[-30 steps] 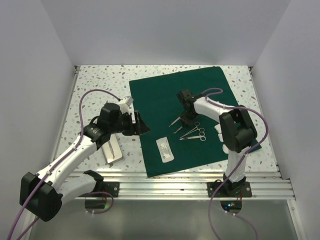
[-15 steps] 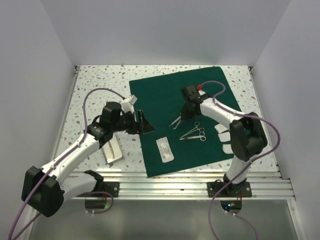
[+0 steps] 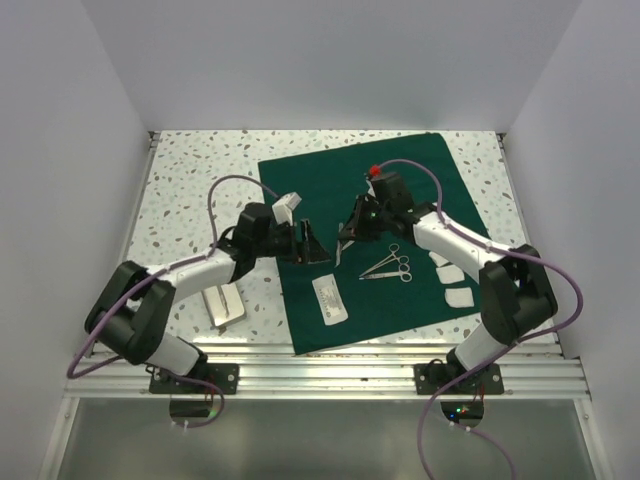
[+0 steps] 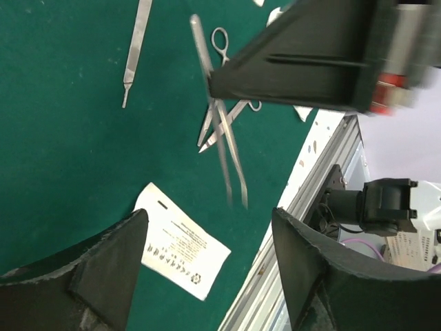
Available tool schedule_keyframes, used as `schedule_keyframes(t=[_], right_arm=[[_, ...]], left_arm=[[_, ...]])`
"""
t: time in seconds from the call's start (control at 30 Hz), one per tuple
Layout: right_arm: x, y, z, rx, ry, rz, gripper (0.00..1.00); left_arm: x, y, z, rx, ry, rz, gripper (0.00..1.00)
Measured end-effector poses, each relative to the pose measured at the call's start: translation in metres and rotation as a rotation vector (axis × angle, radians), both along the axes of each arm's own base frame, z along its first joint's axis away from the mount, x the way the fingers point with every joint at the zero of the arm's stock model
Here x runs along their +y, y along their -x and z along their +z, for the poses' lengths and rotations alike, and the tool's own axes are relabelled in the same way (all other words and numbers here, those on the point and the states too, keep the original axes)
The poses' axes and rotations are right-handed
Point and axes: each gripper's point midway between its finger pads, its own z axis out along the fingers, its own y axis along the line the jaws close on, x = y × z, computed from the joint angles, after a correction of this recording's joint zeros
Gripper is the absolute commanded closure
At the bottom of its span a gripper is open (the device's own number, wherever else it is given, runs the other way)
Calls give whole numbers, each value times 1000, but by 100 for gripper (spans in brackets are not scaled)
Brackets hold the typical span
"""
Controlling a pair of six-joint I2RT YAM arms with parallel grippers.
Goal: Prepare the surgical pack
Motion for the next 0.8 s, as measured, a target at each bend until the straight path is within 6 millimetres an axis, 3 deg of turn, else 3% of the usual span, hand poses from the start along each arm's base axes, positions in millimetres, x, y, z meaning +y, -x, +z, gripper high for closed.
schedule_keyframes(t=[0.13, 0.33, 0.43, 0.47, 0.53, 0.6, 0.67, 0.77, 0.8], right_arm=[[17, 7, 18, -32, -97, 81, 100], [33, 17, 25, -39, -157, 152, 100], [38, 21, 26, -40, -170, 169, 100], [39, 20, 27, -45, -175, 171, 100], [40, 20, 29, -47, -185, 175, 100], [40, 20, 30, -47, -188, 174, 81], [39, 21, 30, -42, -185, 168, 57], [33, 17, 29, -20, -131, 130, 42], [31, 13, 30, -18, -104, 111, 41]], left_arm=[[-13, -3, -15, 32, -1, -18, 28], [-29, -12, -4, 13, 41, -25, 36], [-35, -18, 1, 7, 58, -29, 54], [-35, -19, 0, 16, 58, -27, 69], [-35, -19, -2, 27, 55, -25, 84], [-34, -19, -6, 42, 45, -19, 100], [-32, -18, -11, 57, 24, -8, 100], [-21, -18, -22, 83, -48, 34, 100], [-14, -18, -26, 94, -87, 58, 100]])
